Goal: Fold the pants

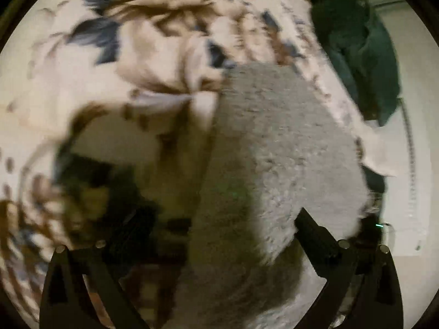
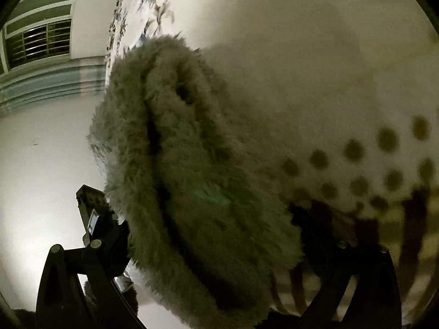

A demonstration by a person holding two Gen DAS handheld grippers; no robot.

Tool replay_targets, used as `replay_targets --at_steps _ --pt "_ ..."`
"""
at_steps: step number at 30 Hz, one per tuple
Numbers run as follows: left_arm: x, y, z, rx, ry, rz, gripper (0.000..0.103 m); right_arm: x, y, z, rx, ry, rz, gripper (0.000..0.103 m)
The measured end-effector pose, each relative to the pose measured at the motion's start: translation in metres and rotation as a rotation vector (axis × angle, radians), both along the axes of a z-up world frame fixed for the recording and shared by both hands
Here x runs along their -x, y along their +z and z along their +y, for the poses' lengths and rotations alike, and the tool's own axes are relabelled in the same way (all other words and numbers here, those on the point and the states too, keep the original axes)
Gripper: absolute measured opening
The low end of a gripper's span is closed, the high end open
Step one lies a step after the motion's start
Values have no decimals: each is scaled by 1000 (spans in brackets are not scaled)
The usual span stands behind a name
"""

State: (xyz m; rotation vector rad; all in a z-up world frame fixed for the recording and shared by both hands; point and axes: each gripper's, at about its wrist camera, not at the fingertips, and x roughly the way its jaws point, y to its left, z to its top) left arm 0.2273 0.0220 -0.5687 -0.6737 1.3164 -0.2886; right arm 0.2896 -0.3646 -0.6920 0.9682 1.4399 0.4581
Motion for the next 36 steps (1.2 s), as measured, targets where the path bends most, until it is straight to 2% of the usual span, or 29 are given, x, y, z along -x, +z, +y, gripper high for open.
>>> replay_targets --at_steps 6,7,9,10,11,12,14,15,19,25,28,30,34,36 --pt "-8 -13 -15 74 28 26 100 -16 -14 0 -161 -12 45 103" --pt "-8 -11 -15 83 29 16 95 -18 -15 2 -162 -4 44 103" --pt "-7 -2 -18 101 20 -16 54 -21 -14 12 -137 37 23 103" --pt "-8 1 -17 102 20 -21 52 -23 -11 17 -129 60 5 103" --pt "-8 6 -19 91 20 -28 46 -24 -8 24 -120 82 -14 90" --pt "-7 10 -19 88 16 -35 43 -24 -6 29 -123 87 -16 58" --pt "-8 20 -19 85 18 -41 39 -25 -1 32 -129 52 -5 52" --pt "-9 24 -17 100 25 -40 38 -26 4 33 -129 44 -13 48" --pt "-12 53 -9 126 40 -77 37 -24 35 38 -132 30 -50 45" --pt "-47 103 21 142 86 -165 37 -60 84 60 -123 38 -105 44" --pt "-84 124 51 140 107 -211 37 -102 109 77 -119 49 -141 44" --pt "-127 136 78 141 123 -236 37 -136 122 95 -120 50 -162 44" --pt "-206 142 123 132 129 -269 37 -210 142 132 -111 45 -204 44" --pt "-250 139 149 120 130 -276 37 -253 142 159 -114 36 -213 44"
